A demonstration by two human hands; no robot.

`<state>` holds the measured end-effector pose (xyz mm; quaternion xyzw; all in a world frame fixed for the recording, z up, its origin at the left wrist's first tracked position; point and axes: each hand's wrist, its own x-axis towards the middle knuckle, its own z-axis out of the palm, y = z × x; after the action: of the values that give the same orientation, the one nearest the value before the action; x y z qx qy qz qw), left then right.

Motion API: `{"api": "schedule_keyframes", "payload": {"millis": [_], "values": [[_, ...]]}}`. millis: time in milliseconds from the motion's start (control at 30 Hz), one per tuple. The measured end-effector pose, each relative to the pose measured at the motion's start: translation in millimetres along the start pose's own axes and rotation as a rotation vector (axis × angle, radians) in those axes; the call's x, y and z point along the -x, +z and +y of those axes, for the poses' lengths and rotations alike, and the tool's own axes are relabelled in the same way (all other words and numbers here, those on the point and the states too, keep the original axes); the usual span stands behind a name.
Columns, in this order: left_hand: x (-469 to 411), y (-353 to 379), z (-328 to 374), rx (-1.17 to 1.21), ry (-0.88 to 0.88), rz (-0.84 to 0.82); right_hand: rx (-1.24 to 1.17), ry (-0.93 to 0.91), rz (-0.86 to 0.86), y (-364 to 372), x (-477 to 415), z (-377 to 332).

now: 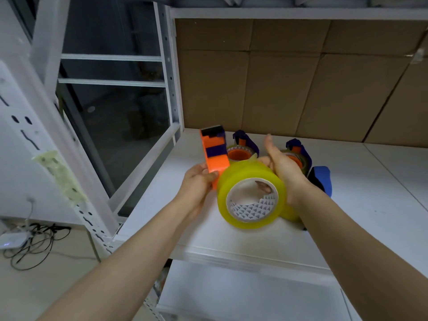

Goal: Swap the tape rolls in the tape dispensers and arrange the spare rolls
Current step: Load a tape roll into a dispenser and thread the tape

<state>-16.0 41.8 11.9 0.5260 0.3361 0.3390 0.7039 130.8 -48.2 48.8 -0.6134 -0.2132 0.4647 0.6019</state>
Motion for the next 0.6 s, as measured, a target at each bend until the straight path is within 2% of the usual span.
{"api": "schedule_keyframes", "payload": {"millis": [167, 300, 333, 400, 467, 533, 600], "values": [[13, 3, 0, 0.217, -0.034, -0.128, 0.079, -0.038, 0.092, 10, -8, -9], [15, -7, 1, 0.075, 0.044, -0.341, 0.128, -0.078, 0.231, 17, -12, -13], [16, -7, 1, 0.036, 0.058, -0.328, 0.138, -0.104, 0.249, 20, -12, -13], [16, -6, 1, 0.027, 0.1, -0.155, 0.15, -0.195, 0.303, 24, -15, -10], [17, -3, 4, 0.022, 0.141, 0.001, 0.181, -0.362, 0.415, 27, -15, -8], [16, -2, 4, -0.099, 0.193, 0.098, 0.148, -0.467, 0.498, 28, -5, -2], [17, -3, 2, -0.204, 0.246, 0.178, 0.108, -0.433, 0.41, 30, 8, 11]]}}
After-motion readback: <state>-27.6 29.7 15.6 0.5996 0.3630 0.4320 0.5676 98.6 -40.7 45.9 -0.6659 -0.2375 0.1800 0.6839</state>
